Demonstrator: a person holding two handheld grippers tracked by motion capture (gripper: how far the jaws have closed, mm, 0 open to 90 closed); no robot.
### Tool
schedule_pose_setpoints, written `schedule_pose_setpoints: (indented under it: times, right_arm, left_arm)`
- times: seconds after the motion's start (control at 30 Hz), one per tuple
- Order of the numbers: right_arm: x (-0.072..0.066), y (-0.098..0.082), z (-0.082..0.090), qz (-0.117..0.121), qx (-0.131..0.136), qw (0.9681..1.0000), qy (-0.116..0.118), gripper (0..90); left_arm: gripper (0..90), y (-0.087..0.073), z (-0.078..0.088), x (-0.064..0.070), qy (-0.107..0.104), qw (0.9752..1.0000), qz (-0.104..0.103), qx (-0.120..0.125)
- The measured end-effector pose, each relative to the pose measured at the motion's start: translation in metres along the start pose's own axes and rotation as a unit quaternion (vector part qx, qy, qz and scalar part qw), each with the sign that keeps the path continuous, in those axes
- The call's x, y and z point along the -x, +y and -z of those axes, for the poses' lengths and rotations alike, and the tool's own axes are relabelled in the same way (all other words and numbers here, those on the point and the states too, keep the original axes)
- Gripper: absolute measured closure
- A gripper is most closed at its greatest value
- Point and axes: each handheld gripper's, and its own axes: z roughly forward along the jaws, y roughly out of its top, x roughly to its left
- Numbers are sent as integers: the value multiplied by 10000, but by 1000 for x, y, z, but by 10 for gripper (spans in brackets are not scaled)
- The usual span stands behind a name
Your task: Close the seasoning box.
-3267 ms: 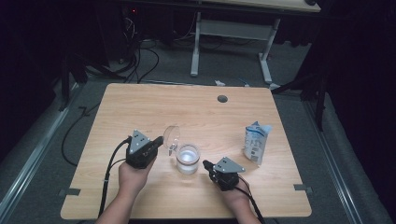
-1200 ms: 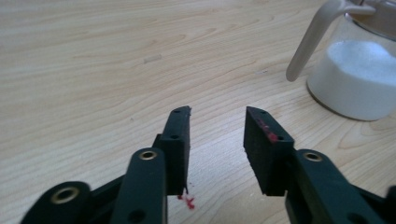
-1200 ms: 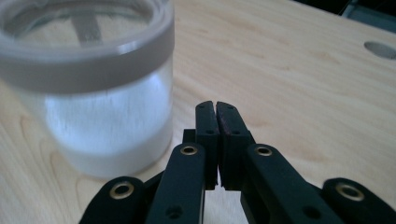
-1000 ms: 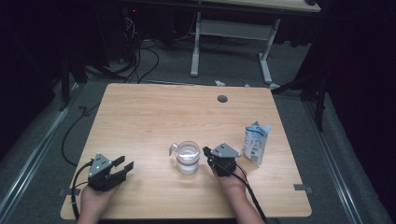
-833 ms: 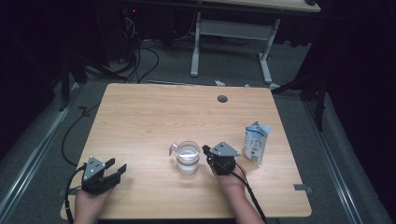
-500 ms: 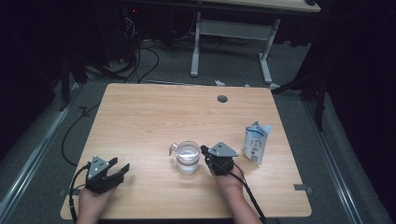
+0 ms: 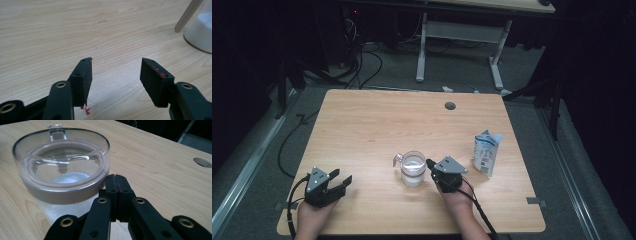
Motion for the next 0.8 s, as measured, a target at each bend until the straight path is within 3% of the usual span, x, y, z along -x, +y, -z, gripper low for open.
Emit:
schedule_pose_setpoints:
  times: [0.47,0.8]
  right_arm:
    - [-23,-6,14,108,75,9997,215,899]
    - [-9,4,-10,-55,8,9999,112,899]
  left_arm:
    - [434,1,-1,2,15,10000,-63,-23]
    - [435,0,2,-4,61,10000,56,0]
